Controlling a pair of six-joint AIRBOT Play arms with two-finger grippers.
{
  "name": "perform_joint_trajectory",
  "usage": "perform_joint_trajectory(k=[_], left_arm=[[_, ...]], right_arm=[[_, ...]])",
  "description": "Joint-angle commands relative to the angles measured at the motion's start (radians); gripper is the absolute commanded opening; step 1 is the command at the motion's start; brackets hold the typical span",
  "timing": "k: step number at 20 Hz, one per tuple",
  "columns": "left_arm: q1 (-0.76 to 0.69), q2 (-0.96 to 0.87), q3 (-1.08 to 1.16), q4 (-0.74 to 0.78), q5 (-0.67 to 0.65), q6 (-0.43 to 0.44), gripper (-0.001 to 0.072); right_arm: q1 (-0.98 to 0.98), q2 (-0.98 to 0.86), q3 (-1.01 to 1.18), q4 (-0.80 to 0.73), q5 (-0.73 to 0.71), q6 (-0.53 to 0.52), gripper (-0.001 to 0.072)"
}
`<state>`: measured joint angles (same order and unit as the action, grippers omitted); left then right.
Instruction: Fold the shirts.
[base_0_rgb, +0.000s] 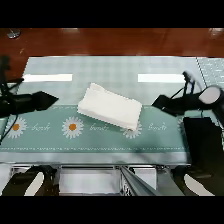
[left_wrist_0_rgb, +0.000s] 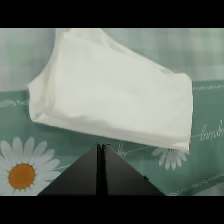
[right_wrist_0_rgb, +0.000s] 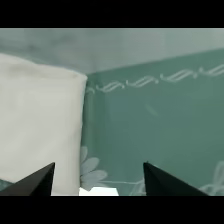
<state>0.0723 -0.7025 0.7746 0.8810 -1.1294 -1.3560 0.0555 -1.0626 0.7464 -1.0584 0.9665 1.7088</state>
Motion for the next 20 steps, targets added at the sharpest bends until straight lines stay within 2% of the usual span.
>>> perform_joint_trajectory(k=[1, 2, 5, 7, 8, 9, 10, 13, 16, 17, 18, 20], left_arm=[[-0.086, 0.002, -0.129, -0.076, 0.081, 0.001, 0.002], [-0.103, 0.002, -0.14, -0.098, 0.103, 0.002, 0.002], [-0.124, 0.002, -0.142, -0.112, 0.141, 0.001, 0.002], [-0.124, 0.002, -0.142, -0.115, 0.147, -0.001, 0.002], [-0.124, 0.002, -0.142, -0.115, 0.147, -0.002, 0.002], [-0.124, 0.002, -0.142, -0.115, 0.148, -0.001, 0.002], [-0.124, 0.002, -0.142, -0.115, 0.154, -0.001, 0.002], [-0.124, 0.002, -0.142, -0.115, 0.18, -0.001, 0.0021], [-0.124, -0.002, -0.142, -0.114, 0.184, 0.002, 0.002], [-0.124, -0.006, -0.142, -0.115, 0.184, 0.002, 0.002], [-0.124, -0.01, -0.142, -0.114, 0.183, 0.002, 0.002], [-0.124, -0.01, -0.142, -0.115, 0.183, 0.002, 0.002]], right_arm=[[0.009, -0.093, -0.214, 0.46, -0.147, -0.26, 0.063], [0.032, -0.174, -0.177, 0.5, -0.106, -0.301, 0.063], [0.093, -0.381, -0.023, 0.488, -0.019, -0.312, 0.0624], [0.132, -0.466, 0.075, 0.479, 0.011, -0.311, 0.0575], [0.153, -0.496, 0.12, 0.479, 0.024, -0.312, 0.0419], [0.174, -0.515, 0.166, 0.481, 0.047, -0.324, 0.0226], [0.193, -0.523, 0.233, 0.48, 0.089, -0.393, 0.0025], [0.199, -0.491, 0.514, 0.418, 0.211, -0.379, 0.0023], [0.192, -0.461, 0.866, 0.295, 0.245, -0.241, 0.0023], [0.182, -0.462, 0.979, 0.195, 0.263, -0.16, 0.0023], [0.168, -0.462, 1.083, 0.085, 0.307, -0.083, 0.0023], [0.116, -0.458, 1.238, -0.027, 0.435, -0.013, 0.0023]])
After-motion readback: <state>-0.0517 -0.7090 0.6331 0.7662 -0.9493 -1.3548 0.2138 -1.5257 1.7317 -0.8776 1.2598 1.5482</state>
